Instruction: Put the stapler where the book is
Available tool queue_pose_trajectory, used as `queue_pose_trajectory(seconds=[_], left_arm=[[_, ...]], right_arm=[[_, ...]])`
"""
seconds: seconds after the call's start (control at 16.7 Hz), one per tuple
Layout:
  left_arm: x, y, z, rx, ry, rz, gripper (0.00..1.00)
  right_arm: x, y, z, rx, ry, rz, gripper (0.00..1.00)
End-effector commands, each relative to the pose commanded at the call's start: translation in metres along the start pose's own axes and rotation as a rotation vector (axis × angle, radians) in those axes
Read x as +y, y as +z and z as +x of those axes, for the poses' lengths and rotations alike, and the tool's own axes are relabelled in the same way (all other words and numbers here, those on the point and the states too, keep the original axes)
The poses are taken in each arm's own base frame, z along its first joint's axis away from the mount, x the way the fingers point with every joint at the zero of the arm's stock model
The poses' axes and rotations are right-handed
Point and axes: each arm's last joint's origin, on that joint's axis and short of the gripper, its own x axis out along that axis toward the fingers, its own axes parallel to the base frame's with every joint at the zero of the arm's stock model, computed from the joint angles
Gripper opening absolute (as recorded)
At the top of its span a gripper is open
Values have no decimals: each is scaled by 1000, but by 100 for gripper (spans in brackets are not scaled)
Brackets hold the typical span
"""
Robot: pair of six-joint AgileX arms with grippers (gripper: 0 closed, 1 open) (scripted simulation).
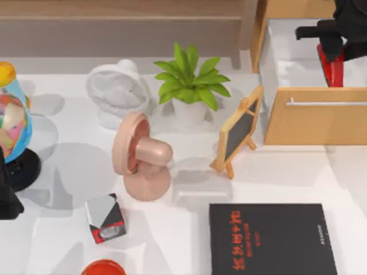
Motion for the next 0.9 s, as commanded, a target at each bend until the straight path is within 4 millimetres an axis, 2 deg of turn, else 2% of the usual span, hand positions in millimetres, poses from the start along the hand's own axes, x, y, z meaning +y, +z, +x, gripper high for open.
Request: queue_pose_trajectory(seconds=[0.24, 0.42, 0.66, 0.9], left_arm=[[0, 0, 0, 0, 0, 0, 100], [0, 0, 0, 0, 0, 0, 100], [0, 0, 0, 0, 0, 0, 100], [0, 0, 0, 0, 0, 0, 100]], right_arm=[[23, -15, -54, -141, 33, 25, 0], [47, -39, -80, -184, 71, 40, 0], [80, -85, -91, -155, 111, 55, 0], [108, -137, -82, -68, 119, 63, 0]])
